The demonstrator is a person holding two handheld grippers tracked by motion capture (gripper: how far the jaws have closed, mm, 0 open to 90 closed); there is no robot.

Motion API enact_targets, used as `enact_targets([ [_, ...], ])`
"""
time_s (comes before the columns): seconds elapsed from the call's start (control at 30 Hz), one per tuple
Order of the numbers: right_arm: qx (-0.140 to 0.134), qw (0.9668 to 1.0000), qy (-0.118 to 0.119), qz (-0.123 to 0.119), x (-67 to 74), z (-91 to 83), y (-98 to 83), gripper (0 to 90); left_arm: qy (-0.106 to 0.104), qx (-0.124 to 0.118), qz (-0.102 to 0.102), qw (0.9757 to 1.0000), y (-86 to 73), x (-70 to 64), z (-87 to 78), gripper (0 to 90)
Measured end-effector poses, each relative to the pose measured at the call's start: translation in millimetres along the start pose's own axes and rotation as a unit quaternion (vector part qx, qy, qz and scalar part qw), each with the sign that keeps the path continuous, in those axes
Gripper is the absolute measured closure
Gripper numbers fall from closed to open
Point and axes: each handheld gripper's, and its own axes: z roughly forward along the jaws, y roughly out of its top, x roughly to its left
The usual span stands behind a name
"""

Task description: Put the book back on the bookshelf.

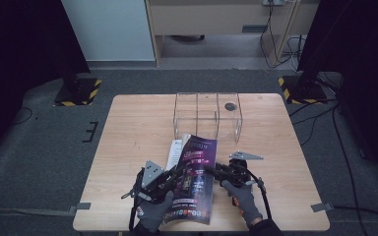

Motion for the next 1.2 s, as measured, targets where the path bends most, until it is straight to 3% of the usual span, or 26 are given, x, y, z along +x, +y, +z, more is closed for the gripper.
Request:
enact_targets([
  [0.2, -0.005, 1.0, -0.002, -0.008, 5.6, -4.3, 3.0, 72.2, 0.004, 0.003, -0.006, 1.0, -2.0, 3.4, 1.9, 83.1],
  [0.53, 0.006, 0.9997, -0.019, -0.017, 9.7, -7.8, 6.9, 74.6, 0.009, 0.007, -0.014, 0.9998, -5.5, 7.6, 6.2, 83.0],
  [0.8, -0.013, 0.9991, -0.027, -0.028, 12.7, -21.1, 14.9, 78.3, 0.015, 0.01, -0.017, 0.9997, -8.2, 9.9, 9.8, 82.9],
  [1.2, -0.029, 0.9957, -0.045, -0.076, 23.8, -37.3, 31.4, 81.8, 0.021, 0.02, -0.023, 0.9993, -10.1, 11.6, 16.9, 81.7],
])
